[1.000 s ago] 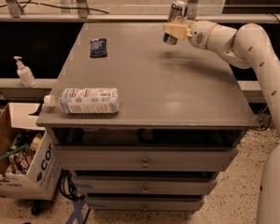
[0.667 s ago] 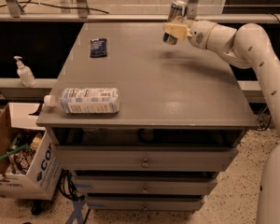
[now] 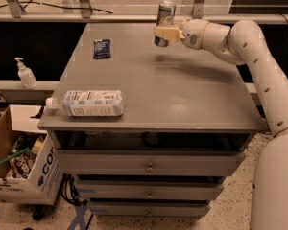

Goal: Move redbull can near rxbar blueberry

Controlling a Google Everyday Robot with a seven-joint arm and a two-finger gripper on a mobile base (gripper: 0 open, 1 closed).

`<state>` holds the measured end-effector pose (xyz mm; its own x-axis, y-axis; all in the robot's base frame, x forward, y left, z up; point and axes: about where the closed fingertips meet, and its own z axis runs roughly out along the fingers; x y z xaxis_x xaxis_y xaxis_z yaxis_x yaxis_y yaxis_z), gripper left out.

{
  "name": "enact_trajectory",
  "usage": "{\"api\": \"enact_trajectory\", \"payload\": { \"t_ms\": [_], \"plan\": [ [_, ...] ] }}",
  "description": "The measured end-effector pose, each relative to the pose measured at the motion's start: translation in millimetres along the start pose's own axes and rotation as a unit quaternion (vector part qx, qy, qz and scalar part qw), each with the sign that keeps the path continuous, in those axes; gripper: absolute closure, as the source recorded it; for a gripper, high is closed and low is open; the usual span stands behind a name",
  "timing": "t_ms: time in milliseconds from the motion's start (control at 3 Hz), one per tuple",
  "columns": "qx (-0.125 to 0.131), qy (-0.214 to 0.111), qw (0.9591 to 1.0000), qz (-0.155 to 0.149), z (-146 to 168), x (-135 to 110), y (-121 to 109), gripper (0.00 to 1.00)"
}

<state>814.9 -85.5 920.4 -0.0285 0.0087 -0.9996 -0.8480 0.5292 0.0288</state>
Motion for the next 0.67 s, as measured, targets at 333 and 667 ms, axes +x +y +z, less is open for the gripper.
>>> {"api": "enact_trajectory", "payload": {
  "t_ms": [333, 667],
  "plan": [
    [-0.048, 0.012, 0.9984, -0.028, 25, 5, 27, 1.00],
    [-0.072, 0.036, 0.9953, -0.055, 46, 13, 44, 1.00]
  ]
}}
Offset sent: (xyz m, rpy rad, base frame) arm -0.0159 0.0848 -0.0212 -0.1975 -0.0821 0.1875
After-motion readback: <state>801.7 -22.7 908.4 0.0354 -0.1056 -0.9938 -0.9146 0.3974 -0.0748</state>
